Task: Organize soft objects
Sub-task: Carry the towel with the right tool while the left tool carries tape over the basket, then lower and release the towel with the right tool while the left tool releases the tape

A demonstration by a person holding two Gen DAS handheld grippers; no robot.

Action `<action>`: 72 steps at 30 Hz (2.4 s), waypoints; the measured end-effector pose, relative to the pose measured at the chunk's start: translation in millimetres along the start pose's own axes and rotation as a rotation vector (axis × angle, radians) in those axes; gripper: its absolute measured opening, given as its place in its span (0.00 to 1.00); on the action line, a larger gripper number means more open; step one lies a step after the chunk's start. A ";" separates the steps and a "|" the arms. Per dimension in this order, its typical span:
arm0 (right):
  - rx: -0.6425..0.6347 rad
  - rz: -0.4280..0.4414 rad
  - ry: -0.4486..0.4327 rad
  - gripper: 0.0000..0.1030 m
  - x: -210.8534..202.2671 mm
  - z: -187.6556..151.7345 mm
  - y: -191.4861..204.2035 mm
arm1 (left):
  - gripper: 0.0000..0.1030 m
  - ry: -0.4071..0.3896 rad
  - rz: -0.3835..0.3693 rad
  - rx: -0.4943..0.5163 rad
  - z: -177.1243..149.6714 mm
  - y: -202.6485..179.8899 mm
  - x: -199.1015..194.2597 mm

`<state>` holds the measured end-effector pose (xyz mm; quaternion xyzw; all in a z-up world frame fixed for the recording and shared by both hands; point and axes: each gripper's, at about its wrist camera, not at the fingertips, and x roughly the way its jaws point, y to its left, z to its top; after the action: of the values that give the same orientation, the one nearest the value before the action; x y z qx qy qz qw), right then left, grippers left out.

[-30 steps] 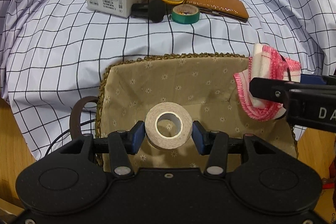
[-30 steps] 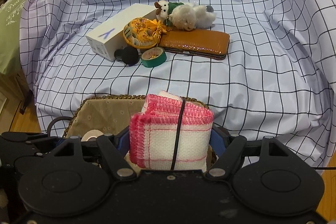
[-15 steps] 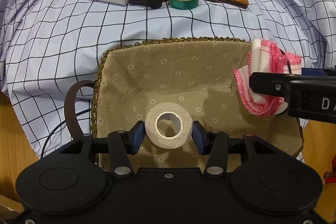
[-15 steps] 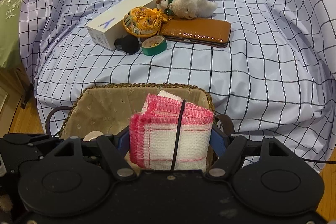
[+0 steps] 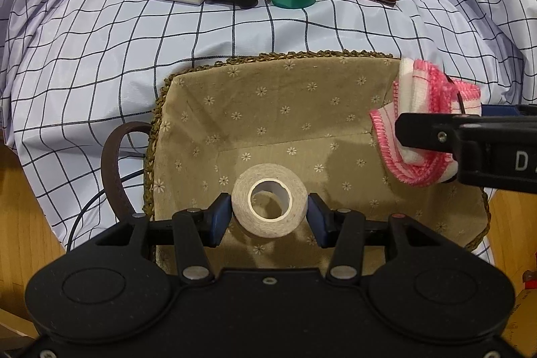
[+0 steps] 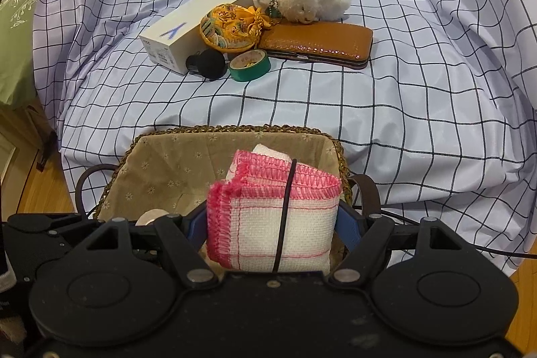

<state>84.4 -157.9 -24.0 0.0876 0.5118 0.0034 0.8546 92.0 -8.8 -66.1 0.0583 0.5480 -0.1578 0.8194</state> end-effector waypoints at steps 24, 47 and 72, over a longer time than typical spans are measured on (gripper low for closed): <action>-0.002 0.013 -0.001 0.73 -3.4 -4.0 1.7 | 0.53 -0.019 0.022 0.018 -7.0 -5.0 -6.8; 0.011 0.021 -0.019 0.73 -8.8 -5.8 1.0 | 0.53 -0.002 0.019 0.024 -9.4 -6.5 -5.7; 0.015 0.026 -0.029 0.73 -10.6 -2.6 4.2 | 0.54 -0.003 0.010 0.019 -6.9 -5.4 -8.5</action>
<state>77.4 -154.5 -15.3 0.1004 0.4983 0.0092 0.8611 81.1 -10.4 -60.6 0.0687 0.5449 -0.1588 0.8205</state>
